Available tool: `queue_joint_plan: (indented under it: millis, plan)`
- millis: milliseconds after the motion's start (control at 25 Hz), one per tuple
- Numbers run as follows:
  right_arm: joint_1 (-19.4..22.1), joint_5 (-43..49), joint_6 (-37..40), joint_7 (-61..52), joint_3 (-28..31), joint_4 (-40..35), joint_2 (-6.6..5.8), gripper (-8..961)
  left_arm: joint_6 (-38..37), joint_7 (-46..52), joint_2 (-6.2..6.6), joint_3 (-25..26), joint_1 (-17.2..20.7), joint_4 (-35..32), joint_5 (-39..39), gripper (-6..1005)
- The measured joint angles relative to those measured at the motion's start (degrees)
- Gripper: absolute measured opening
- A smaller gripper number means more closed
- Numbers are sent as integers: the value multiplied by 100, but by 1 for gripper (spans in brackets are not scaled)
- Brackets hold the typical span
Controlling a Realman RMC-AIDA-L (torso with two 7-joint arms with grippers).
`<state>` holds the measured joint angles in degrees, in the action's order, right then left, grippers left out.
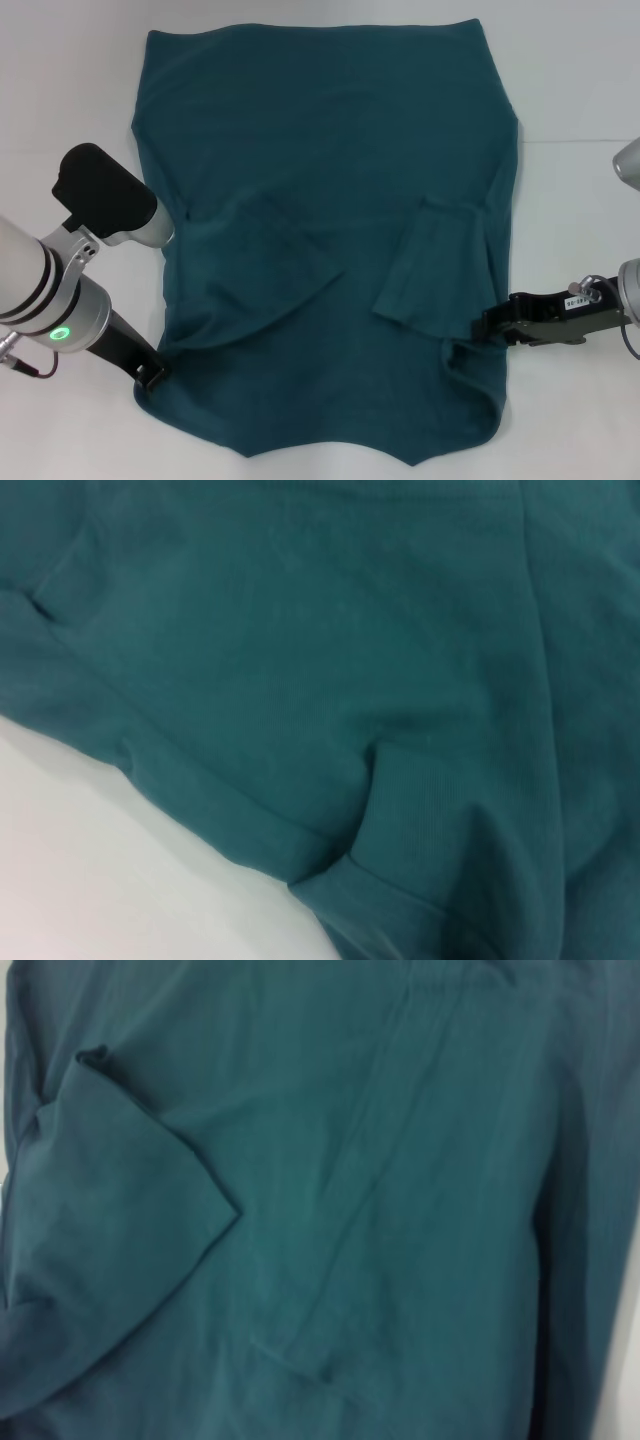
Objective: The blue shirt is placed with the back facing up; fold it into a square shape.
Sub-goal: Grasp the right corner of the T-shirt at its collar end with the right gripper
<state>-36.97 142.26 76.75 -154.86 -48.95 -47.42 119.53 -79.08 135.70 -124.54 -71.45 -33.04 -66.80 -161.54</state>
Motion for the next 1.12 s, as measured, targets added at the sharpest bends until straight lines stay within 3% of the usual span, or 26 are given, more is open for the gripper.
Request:
queue_joint_plan:
  millis: [360, 680, 1120]
  plan:
    - [19, -146, -214, 195, 9, 115, 0, 377, -5, 0, 0, 0, -1, 1, 0, 49]
    - [14, -278, -268, 387, -29, 137, 0, 197, 4, 0, 8, 0, -1, 8, 0, 48]
    - [-12, -281, -235, 798, -88, 191, 35, 75, 7, -40, 9, 23, -1, 9, 0, 48]
